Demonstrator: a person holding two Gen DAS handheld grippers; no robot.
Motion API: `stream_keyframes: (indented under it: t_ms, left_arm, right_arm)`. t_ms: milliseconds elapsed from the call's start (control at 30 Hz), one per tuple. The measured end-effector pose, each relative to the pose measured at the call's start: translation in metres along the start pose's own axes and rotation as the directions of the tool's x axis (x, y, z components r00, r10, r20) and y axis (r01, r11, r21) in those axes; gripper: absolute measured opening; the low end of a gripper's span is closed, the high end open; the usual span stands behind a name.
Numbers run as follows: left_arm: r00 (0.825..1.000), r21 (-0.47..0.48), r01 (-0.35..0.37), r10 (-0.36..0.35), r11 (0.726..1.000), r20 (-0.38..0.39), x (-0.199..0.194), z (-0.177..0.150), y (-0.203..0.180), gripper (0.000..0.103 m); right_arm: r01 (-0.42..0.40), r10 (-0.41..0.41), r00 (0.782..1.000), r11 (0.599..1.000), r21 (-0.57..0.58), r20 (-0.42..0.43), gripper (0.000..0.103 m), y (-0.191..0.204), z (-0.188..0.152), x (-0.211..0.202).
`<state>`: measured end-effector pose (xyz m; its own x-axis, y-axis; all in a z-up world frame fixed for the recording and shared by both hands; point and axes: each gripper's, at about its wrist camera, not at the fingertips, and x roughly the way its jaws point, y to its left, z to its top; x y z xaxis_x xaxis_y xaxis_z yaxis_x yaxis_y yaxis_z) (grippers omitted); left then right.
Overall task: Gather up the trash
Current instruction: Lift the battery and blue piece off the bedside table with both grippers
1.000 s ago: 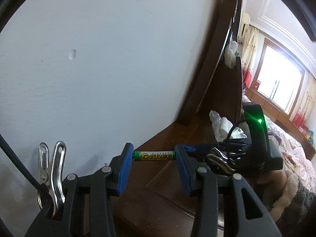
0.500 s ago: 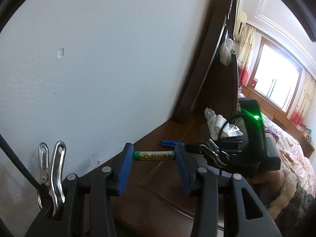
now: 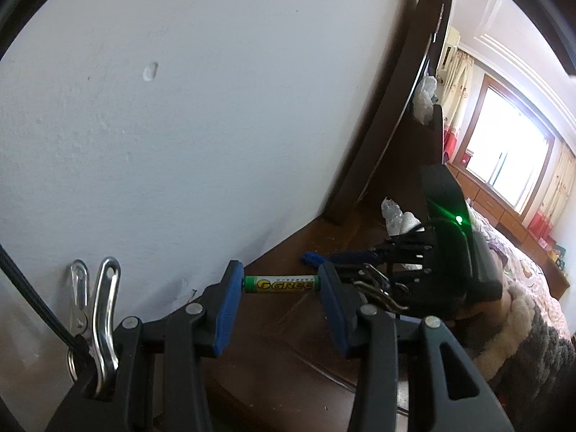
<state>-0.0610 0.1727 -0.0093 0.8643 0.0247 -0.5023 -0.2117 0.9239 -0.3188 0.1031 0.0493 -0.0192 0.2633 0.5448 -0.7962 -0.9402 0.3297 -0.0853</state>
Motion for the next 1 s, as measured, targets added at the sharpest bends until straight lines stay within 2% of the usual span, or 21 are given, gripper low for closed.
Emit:
stream_keyframes:
  t_ms: [67,133,300,433,567,733,867,1000]
  left_arm:
    - [1.000,0.000,0.005,-0.005,1.000,-0.002,0.001,0.000,-0.001,0.045]
    - [1.000,0.007,0.013,-0.013,1.000,-0.002,0.000,0.000,-0.005,0.045]
    - [0.999,0.020,0.046,-0.047,0.999,0.008,-0.005,-0.002,-0.015,0.045]
    - [0.994,0.037,0.104,-0.105,0.994,0.031,-0.013,0.000,-0.031,0.045]
    - [0.991,0.051,0.118,-0.120,0.992,0.052,-0.017,0.002,-0.050,0.045]
    - [0.991,0.053,0.124,-0.127,0.991,0.046,-0.021,0.001,-0.071,0.045]
    - [0.991,0.072,0.121,-0.125,0.990,0.055,-0.031,0.001,-0.096,0.045]
    - [0.985,0.084,0.157,-0.163,0.984,0.063,-0.047,0.003,-0.125,0.045]
  right_arm:
    - [0.016,-0.016,1.000,1.000,-0.008,-0.003,0.017,0.004,-0.001,0.000]
    - [-0.003,0.003,1.000,1.000,0.003,-0.004,0.017,0.006,-0.004,-0.003]
    - [-0.011,0.006,0.999,0.996,0.092,0.047,0.017,0.006,-0.018,-0.031]
    - [-0.031,0.008,0.992,0.983,0.181,0.126,0.017,0.003,-0.037,-0.073]
    - [-0.087,0.010,0.969,0.949,0.302,0.246,0.017,0.005,-0.065,-0.117]
    - [-0.075,-0.042,0.955,0.924,0.375,0.294,0.017,0.016,-0.089,-0.140]
    - [0.020,-0.159,0.944,0.902,0.432,0.289,0.017,0.023,-0.105,-0.170]
    - [0.132,-0.309,0.894,0.874,0.468,0.324,0.017,0.036,-0.120,-0.214]
